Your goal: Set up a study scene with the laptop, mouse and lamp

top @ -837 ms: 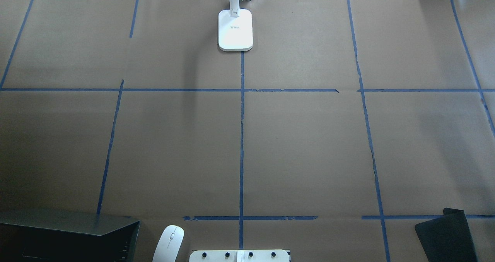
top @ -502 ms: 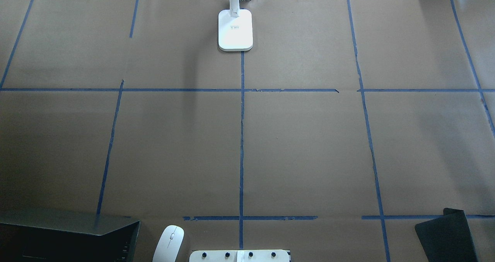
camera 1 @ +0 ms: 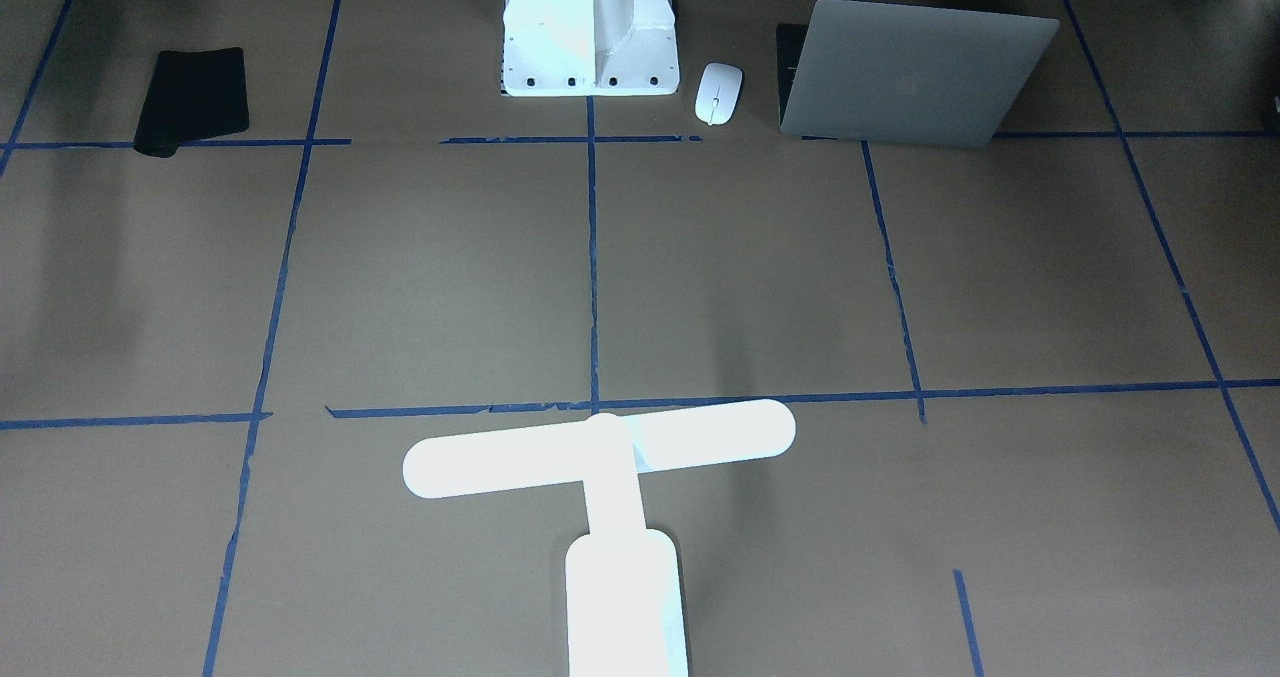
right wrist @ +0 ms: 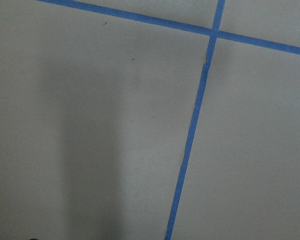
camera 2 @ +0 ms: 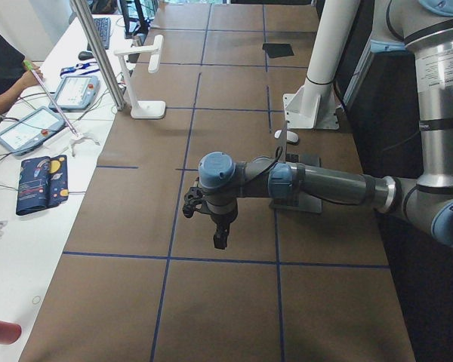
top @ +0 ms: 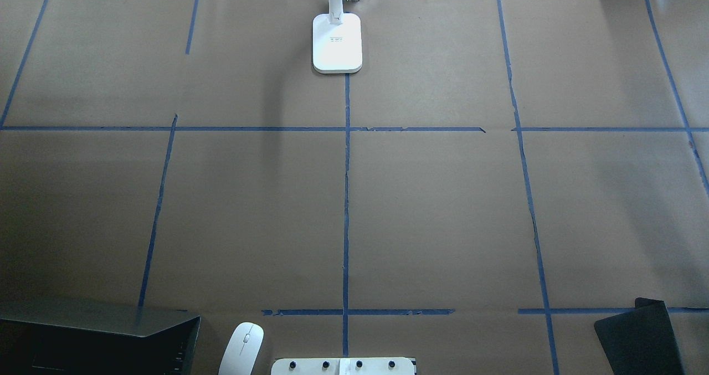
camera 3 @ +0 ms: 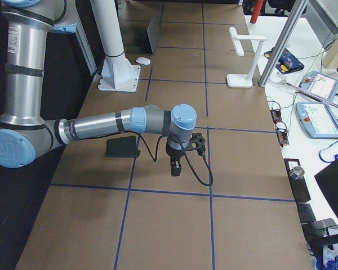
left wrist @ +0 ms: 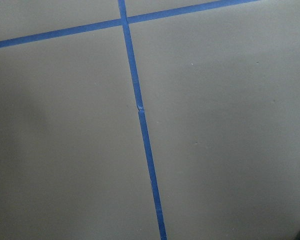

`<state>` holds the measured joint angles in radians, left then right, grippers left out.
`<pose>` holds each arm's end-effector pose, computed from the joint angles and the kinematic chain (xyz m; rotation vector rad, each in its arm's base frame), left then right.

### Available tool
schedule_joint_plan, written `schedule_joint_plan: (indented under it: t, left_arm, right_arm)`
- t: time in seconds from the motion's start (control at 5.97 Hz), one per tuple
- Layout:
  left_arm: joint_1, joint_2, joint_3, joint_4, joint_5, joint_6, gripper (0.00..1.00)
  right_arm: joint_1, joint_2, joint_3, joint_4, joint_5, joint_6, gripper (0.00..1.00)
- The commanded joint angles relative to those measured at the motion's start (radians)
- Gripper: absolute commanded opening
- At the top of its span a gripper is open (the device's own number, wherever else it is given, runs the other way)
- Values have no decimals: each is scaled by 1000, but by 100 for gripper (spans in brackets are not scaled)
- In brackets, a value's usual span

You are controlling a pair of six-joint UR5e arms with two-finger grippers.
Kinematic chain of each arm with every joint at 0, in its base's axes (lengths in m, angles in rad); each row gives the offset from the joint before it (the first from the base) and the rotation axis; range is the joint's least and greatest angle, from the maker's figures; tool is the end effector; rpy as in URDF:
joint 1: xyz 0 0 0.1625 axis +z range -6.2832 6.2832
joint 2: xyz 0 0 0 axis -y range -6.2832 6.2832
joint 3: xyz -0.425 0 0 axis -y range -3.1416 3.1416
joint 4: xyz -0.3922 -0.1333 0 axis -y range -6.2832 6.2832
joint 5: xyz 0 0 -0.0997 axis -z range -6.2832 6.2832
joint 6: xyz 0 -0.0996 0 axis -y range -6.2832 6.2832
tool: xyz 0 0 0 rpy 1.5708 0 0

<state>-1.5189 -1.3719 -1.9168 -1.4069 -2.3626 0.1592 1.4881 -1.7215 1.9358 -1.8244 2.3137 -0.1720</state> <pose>-0.0415 -0.4052 0.5933 0.0266 0.7928 0.1933 0.0313 -0.4202 0.5765 -0.0043 -0.7454 -0.2282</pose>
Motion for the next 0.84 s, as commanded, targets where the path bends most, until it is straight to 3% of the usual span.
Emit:
schedule_joint_plan:
  t: [0.0, 0.33, 0.67]
  left_arm:
    - [2, -9, -2, -3, -7, 0, 100]
    - [3, 8, -21, -71, -61, 3, 100]
    - [82, 8, -97, -93, -122, -402, 100]
  right_arm:
    - [0, -7, -3, 63, 4, -3, 100]
    - [0, -10, -11, 63, 6, 3, 100]
    - [-3, -10, -14, 63, 6, 2, 100]
